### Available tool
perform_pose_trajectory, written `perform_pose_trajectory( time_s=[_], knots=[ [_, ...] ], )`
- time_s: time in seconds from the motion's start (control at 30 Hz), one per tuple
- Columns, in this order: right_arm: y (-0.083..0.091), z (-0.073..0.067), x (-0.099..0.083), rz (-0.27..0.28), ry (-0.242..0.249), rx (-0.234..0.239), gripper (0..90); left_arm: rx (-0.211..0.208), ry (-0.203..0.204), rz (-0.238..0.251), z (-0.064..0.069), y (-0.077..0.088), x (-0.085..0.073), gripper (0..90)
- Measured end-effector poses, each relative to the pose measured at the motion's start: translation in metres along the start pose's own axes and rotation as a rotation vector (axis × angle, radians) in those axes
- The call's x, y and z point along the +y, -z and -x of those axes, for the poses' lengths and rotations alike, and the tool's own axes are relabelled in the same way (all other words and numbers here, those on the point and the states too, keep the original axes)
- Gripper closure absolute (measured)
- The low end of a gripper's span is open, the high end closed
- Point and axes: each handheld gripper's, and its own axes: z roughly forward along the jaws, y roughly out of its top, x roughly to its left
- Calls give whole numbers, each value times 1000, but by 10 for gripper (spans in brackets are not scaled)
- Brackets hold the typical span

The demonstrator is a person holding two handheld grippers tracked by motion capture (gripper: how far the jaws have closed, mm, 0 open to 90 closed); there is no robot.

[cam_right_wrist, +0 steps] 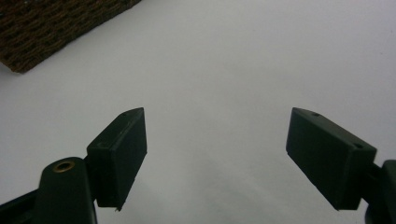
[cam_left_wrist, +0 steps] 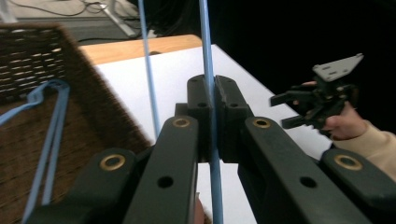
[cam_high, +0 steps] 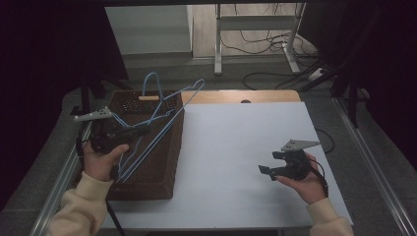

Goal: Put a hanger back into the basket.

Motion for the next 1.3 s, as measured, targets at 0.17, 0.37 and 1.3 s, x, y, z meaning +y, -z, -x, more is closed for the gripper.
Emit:
perform_pose_trajectory(
  time_s=[0.17,0.37,1.3],
  knots=[
    [-2,0,-1,-20,-1,-17,206,44,28,17,-21,15,-8,860],
    [-3,-1,-1,-23,1,-17,206,89,59,26,-40,28,-16,860],
    [-4,-2,-1,-28,11,-20,200,102,123,-94,-77,8,-44,854]
  ],
)
